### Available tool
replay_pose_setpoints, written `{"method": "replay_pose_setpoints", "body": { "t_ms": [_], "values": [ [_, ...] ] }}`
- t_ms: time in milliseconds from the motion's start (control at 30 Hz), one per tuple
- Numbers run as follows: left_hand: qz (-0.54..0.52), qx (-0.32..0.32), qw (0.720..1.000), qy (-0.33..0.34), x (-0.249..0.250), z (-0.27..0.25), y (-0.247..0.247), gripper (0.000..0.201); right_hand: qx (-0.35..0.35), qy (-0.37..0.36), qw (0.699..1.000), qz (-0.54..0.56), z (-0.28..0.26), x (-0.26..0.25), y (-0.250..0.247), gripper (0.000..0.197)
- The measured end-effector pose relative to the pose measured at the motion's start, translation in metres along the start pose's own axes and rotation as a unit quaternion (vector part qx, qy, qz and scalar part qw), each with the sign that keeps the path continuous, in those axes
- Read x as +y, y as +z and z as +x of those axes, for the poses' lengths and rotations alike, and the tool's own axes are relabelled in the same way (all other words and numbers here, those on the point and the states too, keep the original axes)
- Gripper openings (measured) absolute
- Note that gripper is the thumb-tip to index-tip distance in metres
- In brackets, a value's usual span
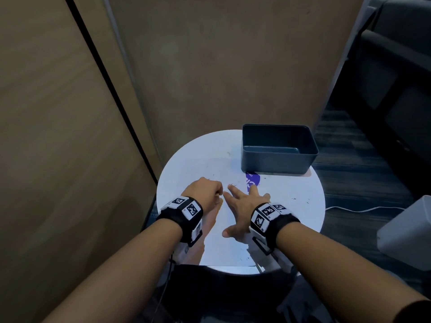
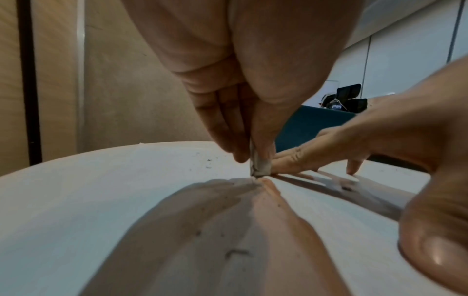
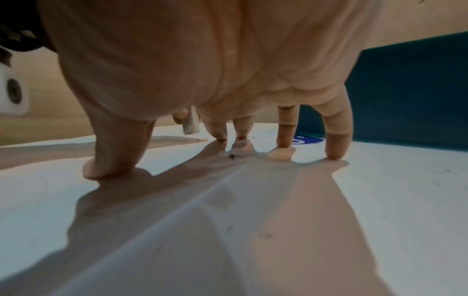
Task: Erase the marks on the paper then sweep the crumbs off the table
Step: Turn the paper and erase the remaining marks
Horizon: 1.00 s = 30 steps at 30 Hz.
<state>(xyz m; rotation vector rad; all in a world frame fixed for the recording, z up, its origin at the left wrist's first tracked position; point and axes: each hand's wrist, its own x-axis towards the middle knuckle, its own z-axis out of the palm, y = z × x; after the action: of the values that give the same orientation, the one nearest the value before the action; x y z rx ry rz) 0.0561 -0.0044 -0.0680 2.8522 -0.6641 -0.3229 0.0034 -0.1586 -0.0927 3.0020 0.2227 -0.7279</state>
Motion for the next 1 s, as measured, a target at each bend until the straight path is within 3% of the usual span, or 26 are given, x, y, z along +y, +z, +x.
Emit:
{"method": "replay_pose_setpoints", "body": {
  "t_ms": [100, 233, 400, 567, 867, 1000],
  "values": [
    [0.017, -0.020, 1.000, 0.009, 0.001, 0.004, 0.001, 0.027, -0.007, -0.001, 1.000, -0.013, 0.004, 0.002, -0.007, 0.118],
    [0.011, -0.027, 0.999, 0.028, 0.001, -0.001, 0.000, 0.019, -0.019, -0.003, 1.000, -0.022, 0.007, 0.004, -0.009, 0.118],
    [0.002, -0.082, 0.995, 0.049, 0.000, -0.023, 0.003, 0.017, -0.034, -0.010, 0.999, -0.011, 0.006, 0.002, -0.007, 0.118],
    [-0.005, 0.001, 1.000, 0.026, -0.005, 0.002, -0.011, 0.018, -0.035, -0.011, 0.999, -0.010, 0.005, 0.005, -0.009, 0.117],
    [0.039, -0.044, 0.997, 0.053, -0.006, -0.030, 0.008, 0.015, -0.030, -0.013, 0.999, -0.010, 0.007, 0.004, -0.006, 0.118],
    [0.020, -0.021, 0.998, 0.049, 0.001, -0.007, -0.008, 0.016, -0.024, -0.014, 1.000, -0.003, 0.003, 0.004, -0.006, 0.116]
  ]
}}
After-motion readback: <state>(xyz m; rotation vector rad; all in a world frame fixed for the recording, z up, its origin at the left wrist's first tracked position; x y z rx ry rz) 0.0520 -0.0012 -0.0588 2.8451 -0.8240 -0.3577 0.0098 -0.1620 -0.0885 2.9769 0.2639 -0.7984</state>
